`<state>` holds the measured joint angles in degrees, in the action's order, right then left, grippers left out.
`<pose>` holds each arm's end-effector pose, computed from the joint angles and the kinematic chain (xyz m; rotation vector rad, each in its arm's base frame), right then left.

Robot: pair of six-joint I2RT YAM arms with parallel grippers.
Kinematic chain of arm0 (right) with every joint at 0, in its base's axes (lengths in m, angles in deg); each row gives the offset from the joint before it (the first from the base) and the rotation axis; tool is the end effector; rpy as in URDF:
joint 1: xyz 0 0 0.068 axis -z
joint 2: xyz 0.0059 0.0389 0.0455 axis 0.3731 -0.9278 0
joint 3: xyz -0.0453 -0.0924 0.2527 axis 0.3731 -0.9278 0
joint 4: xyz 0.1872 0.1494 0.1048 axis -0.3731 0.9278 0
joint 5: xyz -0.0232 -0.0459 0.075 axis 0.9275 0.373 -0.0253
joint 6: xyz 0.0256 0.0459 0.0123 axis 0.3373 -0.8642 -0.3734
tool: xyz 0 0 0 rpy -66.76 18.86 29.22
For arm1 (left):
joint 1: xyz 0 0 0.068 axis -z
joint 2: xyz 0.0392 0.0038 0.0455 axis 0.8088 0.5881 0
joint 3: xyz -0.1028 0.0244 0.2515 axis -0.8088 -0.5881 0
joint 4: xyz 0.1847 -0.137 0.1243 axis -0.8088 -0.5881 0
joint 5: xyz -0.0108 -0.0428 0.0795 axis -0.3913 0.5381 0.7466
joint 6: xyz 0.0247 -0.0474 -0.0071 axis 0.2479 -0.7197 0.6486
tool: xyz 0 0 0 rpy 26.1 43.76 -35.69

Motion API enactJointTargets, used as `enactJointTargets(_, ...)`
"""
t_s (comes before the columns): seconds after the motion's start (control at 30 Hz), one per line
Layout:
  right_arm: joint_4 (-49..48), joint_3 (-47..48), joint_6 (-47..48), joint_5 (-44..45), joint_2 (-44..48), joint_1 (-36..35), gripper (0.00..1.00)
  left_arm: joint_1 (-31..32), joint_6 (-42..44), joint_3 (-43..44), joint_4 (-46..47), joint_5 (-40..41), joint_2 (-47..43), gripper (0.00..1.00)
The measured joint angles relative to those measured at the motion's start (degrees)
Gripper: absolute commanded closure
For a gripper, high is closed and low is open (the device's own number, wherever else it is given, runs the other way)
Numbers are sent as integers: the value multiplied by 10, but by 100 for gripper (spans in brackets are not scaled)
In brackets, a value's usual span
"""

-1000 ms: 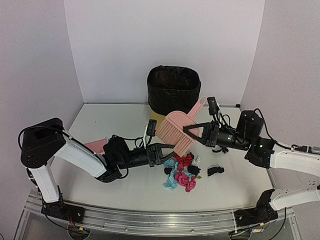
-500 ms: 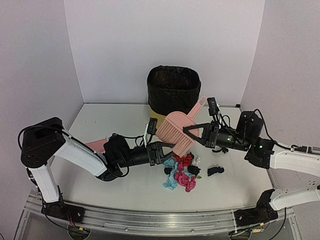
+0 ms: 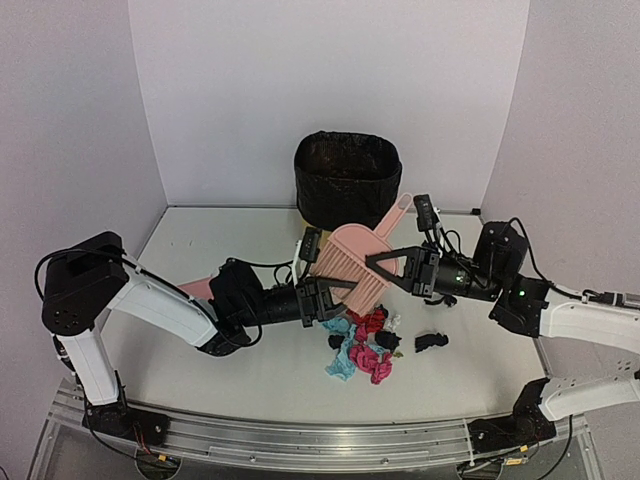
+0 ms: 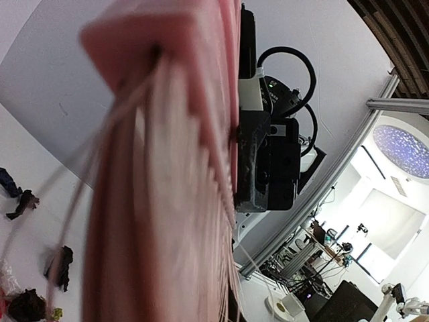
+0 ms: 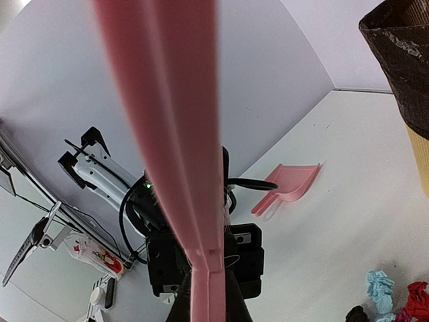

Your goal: Sweep away the paper scraps from the table

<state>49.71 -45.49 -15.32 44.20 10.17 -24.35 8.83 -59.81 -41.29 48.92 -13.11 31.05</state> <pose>0.1655 0.1936 0.3081 -0.5445 1.6067 1.4032 0.1538 -0.3332 0.2323 0.6783 1.3955 -1.8646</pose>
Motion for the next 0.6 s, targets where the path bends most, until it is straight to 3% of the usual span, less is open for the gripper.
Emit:
enactJointTargets(0.13,-3,0,-1,-1,0,0,96,-3,5,5,-2,-14,0,100)
enactJointTargets(0.3,-4,0,-1,2,6,1,70,-4,18,17,-4,-25,0,100)
enactJointTargets(0.43,5,-9,1,8,11,0,57,-2,37,18,-4,-23,-2,100)
enactJointTargets(0.6,32,-18,7,25,29,0,28,-1,67,13,-8,-8,-18,100)
